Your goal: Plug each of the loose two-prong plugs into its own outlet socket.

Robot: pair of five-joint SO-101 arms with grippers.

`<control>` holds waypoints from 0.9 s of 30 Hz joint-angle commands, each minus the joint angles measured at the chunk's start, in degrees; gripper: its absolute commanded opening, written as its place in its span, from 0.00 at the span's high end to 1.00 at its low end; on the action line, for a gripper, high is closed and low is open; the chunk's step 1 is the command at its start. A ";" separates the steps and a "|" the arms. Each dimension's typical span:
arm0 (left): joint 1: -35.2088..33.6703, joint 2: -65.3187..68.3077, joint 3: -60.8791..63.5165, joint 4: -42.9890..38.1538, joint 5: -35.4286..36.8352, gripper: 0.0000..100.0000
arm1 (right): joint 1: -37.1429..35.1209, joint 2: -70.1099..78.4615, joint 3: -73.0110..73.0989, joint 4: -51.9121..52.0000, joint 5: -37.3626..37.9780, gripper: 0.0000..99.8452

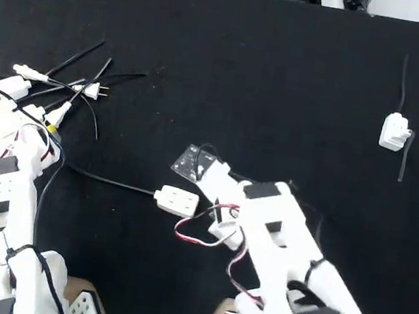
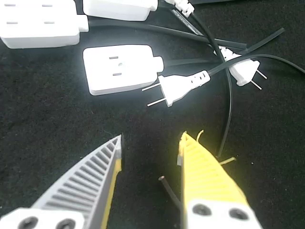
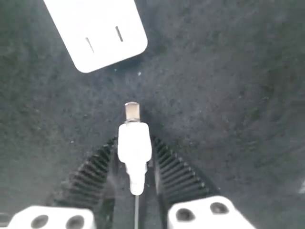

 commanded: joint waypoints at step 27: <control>-0.13 -1.41 -0.48 -1.05 0.62 0.80 | 0.88 0.40 -2.59 0.44 -2.46 0.96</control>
